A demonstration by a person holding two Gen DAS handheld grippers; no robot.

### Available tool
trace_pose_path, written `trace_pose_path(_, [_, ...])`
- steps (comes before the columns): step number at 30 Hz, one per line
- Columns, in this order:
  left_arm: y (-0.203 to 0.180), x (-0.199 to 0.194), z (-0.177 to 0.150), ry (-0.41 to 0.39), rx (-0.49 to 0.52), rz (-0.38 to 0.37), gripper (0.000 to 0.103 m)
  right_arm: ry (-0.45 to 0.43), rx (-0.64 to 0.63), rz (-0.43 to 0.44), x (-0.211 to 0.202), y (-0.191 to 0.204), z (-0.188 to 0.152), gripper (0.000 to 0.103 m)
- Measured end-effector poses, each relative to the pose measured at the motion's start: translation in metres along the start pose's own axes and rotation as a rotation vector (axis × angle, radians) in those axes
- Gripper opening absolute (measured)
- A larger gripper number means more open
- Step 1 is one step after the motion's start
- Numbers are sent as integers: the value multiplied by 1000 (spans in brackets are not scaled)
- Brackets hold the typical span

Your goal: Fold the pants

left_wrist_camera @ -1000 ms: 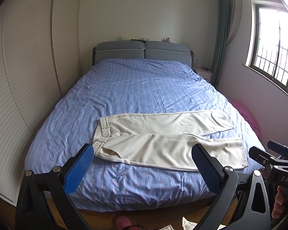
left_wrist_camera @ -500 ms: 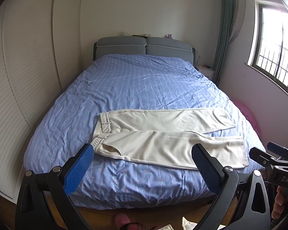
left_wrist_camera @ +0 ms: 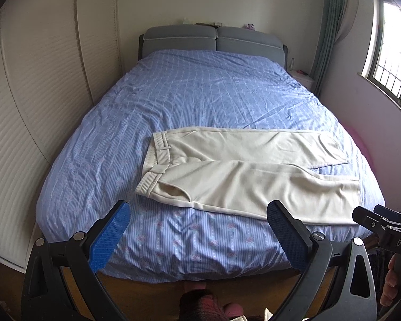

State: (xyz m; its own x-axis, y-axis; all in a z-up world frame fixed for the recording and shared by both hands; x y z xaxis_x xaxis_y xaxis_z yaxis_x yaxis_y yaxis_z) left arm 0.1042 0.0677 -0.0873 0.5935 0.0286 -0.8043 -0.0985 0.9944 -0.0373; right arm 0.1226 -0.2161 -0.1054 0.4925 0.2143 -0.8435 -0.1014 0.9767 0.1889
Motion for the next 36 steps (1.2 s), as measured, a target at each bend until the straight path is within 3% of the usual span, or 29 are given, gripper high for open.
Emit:
trace_pose_path(13, [84,189,7,325,-49,-54,103,276,247,-19,175,23,1,102])
trace_pose_path(18, [98,249,-3,469,-178,-133,103,345,340,-9,238,27,-8,99])
trace_pose_path(20, [103,268,-8,517,-232,-131,103,377,380,-14,259,25,-12,98])
trace_pose_path(26, [111,307,-19,578,-316,-141,103,434,487,-33,309,6,-25,95])
trace_pose_path(36, [106,347,-23,624,-395,-207,103,448,731,106,356,-18,-47,87])
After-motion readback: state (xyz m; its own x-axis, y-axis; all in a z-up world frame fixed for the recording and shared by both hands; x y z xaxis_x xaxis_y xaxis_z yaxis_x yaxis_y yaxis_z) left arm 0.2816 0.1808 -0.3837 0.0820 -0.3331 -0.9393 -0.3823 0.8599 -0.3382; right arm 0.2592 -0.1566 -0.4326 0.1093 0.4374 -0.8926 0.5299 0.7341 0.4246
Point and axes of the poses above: each gripper's, at about its wrist camera, not at the fingertips, and x roughly the way its jaws point, y to its left, z to its top, the point moved 5 cm from there along x, roughly the way its jaws point, and after that the axes turned 6 degrees about y, right-handed, at the moved point
